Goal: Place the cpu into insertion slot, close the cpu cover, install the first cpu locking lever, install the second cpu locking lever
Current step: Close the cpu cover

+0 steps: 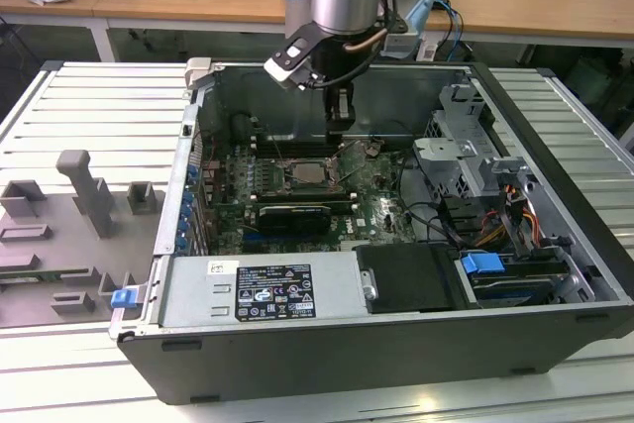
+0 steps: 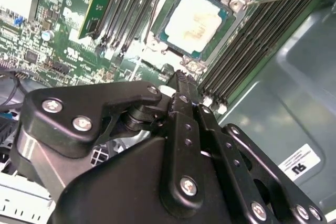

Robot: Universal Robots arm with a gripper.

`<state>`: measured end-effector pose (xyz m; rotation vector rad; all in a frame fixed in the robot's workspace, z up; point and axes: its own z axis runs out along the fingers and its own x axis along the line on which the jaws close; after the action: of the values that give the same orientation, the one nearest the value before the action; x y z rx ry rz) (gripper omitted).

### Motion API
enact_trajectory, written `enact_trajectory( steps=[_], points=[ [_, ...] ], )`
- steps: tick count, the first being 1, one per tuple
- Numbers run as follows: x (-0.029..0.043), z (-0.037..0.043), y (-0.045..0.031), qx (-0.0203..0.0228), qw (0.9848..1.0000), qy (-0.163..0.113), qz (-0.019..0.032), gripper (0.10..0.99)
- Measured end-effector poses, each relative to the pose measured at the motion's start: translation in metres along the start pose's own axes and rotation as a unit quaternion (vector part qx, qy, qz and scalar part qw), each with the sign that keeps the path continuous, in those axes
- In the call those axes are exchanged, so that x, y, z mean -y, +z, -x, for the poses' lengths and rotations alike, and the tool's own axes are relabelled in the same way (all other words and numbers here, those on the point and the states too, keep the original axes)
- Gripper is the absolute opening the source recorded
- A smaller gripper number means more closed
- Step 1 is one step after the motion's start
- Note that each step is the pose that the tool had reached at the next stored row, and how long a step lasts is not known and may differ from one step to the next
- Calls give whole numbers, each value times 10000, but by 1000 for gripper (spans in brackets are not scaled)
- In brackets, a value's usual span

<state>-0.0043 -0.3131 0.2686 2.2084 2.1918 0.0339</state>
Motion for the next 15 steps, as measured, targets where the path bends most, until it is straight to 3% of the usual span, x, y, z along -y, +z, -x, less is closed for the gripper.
enact_trajectory(
  steps=[5,10,15],
  points=[
    [-145,-3,7,1,10000,-1,-13,106],
    [-254,-11,19,24,10000,-3,-14,106],
    [-360,-12,53,20,9999,-118,-13,106]
  ],
)
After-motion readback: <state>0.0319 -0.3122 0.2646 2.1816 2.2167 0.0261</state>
